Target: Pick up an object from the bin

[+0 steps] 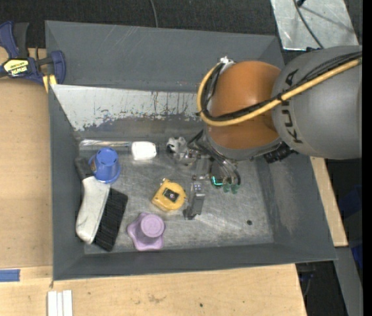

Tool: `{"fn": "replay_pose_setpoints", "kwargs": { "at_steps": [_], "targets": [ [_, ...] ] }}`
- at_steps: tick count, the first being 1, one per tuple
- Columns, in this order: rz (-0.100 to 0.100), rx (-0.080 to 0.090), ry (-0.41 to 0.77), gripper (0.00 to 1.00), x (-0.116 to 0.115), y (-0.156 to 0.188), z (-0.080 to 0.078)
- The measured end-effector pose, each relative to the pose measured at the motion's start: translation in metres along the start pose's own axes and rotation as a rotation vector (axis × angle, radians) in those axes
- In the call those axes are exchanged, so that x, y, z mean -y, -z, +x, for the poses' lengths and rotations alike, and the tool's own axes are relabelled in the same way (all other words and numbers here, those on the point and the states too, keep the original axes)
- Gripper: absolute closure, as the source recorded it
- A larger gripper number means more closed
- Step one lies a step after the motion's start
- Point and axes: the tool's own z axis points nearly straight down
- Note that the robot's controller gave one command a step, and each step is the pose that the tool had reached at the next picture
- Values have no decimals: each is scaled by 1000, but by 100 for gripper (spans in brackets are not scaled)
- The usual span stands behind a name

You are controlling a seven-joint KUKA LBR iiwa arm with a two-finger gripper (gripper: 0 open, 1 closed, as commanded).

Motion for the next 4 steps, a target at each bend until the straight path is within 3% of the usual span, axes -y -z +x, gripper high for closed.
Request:
{"fn": "replay_pose_setpoints", "kwargs": {
  "at_steps": [1,2,3,4],
  "targets": [
    [-1,8,-2,0,0,4,-2],
    [-4,24,30,100,-45,-77,-13],
    [-4,24,30,100,-45,-77,-13],
    [0,1,14,100,-47,-41,-12]
  ]
}}
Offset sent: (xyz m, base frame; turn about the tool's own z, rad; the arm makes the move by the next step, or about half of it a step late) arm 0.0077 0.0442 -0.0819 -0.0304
